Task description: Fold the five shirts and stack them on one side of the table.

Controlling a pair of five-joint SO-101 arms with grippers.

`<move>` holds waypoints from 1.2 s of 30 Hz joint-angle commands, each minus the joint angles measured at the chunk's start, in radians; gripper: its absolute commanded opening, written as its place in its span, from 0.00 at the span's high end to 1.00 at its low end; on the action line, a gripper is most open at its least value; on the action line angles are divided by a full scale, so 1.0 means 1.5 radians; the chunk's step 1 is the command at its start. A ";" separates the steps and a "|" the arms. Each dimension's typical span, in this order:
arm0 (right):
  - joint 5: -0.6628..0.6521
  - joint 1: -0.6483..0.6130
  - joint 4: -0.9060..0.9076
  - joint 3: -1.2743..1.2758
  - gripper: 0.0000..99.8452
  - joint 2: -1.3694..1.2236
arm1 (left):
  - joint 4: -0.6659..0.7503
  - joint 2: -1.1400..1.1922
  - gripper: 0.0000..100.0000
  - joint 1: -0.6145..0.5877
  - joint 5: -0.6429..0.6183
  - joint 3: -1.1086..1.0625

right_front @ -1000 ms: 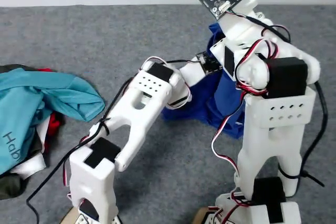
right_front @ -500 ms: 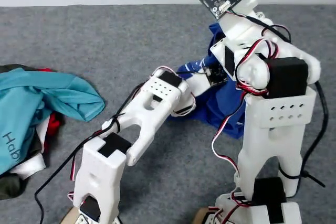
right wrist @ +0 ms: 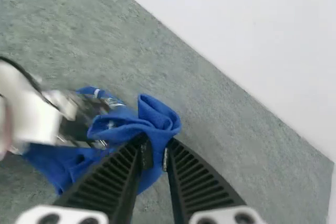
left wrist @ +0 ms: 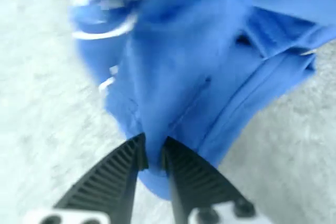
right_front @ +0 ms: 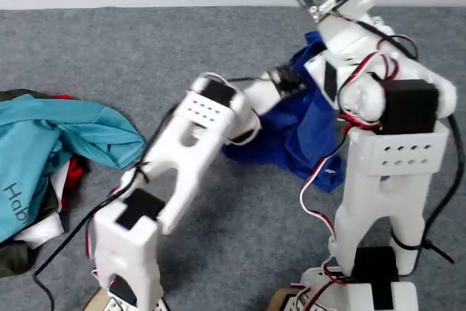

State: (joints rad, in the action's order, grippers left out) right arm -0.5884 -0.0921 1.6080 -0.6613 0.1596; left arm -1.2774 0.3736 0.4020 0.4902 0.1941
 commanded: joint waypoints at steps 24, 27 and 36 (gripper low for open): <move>-0.001 -0.058 0.124 0.033 0.99 0.003 | -0.316 -0.416 0.99 -0.320 0.228 -0.085; 0.000 -0.106 0.122 0.124 0.99 0.001 | -0.312 -0.416 0.99 -0.326 0.276 -0.194; 0.000 -0.118 -0.002 0.308 0.99 0.001 | -0.095 -0.416 0.96 -0.326 0.359 -0.522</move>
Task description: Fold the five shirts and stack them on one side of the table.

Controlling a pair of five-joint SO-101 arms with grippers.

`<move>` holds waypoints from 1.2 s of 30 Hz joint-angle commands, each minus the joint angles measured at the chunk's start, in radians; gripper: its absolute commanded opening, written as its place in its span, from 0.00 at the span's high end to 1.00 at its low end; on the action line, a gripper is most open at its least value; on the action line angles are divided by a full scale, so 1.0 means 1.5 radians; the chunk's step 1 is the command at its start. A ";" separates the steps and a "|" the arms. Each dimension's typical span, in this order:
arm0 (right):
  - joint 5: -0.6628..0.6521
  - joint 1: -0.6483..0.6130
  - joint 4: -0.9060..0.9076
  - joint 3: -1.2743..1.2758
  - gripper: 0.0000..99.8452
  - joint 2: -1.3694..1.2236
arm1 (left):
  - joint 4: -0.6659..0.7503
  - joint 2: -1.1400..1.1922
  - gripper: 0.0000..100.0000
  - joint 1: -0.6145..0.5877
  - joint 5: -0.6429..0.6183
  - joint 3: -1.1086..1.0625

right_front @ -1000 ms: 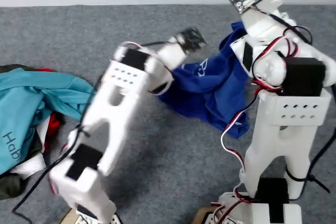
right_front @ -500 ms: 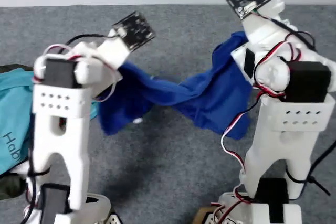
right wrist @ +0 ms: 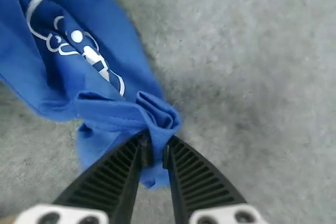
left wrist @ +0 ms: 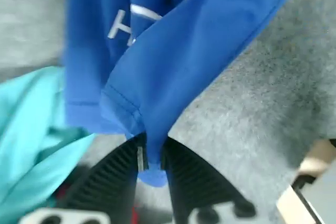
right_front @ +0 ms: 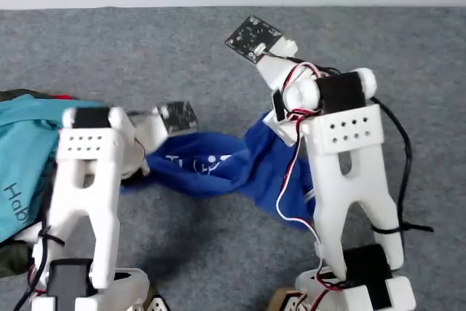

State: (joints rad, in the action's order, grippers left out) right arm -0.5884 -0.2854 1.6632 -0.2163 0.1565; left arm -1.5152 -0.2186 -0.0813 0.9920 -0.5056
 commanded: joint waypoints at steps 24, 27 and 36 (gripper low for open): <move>0.000 0.075 -0.046 0.012 0.99 0.009 | 0.010 0.062 0.84 0.001 0.124 -0.069; 0.000 0.075 -0.044 0.012 0.99 0.009 | 0.014 0.064 0.84 0.003 0.124 -0.069; 0.001 0.072 -0.049 0.012 0.99 0.009 | 0.050 0.064 0.84 0.099 0.092 -0.106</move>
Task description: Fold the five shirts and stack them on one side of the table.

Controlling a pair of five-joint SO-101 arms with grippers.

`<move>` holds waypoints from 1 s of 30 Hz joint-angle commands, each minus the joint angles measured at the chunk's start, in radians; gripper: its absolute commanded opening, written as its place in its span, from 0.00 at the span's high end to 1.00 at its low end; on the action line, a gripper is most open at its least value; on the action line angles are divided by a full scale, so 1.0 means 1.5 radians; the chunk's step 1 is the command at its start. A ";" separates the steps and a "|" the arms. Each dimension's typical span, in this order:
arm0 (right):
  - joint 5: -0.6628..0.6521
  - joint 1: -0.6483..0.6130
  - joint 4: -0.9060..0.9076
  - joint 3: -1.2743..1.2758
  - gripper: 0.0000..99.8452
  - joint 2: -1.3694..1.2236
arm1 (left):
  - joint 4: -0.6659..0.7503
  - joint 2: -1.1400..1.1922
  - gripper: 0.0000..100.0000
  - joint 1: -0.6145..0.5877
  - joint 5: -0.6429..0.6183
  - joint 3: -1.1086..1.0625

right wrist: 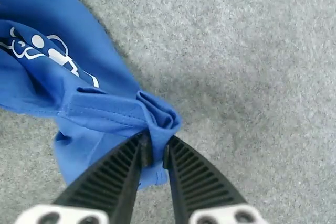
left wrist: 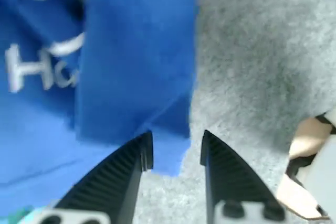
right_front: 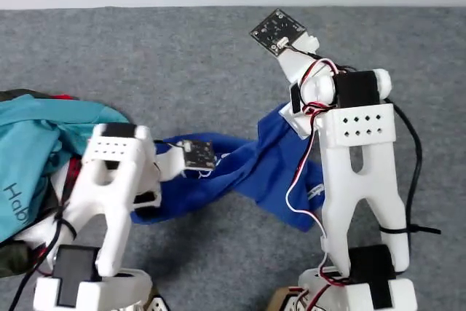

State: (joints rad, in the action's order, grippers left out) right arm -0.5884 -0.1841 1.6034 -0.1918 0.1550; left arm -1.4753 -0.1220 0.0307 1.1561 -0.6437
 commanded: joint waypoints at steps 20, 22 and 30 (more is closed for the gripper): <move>0.000 0.008 -0.004 -0.005 0.99 0.012 | 0.120 -0.001 0.99 0.027 -0.023 -0.059; 0.000 0.009 -0.004 -0.008 0.99 0.017 | 0.096 -0.006 0.99 0.027 -0.023 -0.050; -0.004 0.011 -0.004 -0.012 0.99 0.092 | -0.061 -0.027 0.99 -0.031 -0.024 0.164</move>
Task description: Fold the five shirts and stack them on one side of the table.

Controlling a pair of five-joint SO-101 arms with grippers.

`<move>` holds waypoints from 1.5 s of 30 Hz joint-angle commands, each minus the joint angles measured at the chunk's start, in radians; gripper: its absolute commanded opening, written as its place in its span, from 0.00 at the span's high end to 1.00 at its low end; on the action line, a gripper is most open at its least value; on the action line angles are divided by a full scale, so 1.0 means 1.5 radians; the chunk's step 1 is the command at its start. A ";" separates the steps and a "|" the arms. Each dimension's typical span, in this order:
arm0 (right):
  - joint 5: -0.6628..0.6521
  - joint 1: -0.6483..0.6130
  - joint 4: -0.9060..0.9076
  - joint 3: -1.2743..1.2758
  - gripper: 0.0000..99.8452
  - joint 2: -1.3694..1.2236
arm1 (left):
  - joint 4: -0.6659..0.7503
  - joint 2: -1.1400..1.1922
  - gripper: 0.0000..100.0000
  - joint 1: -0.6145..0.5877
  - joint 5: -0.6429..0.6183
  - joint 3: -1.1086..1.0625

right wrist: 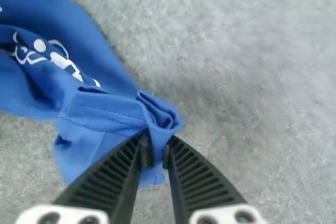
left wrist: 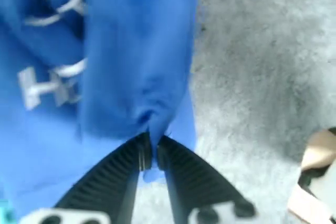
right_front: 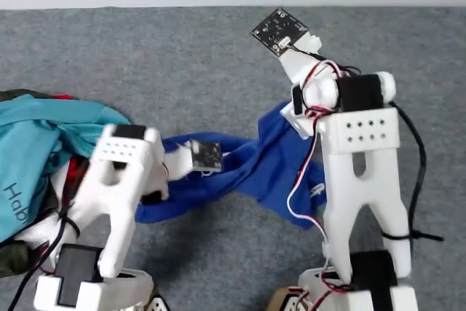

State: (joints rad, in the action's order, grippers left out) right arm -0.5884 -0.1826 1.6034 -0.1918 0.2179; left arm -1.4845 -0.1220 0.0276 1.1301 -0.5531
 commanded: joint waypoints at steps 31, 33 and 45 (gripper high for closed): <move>-0.063 0.055 -0.183 -0.244 0.99 0.302 | 0.073 -0.355 0.99 -0.107 -0.348 0.675; -0.094 0.055 -0.196 -0.271 0.99 0.302 | 0.074 -0.373 0.99 -0.107 -0.348 0.678; -0.242 0.059 -0.260 -0.350 0.99 0.300 | 0.084 -0.432 0.99 -0.107 -0.293 0.674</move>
State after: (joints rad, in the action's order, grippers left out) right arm -0.9060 -0.1120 1.2536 -0.6843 0.6736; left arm -1.3817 -0.7664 -0.1274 0.6437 0.4381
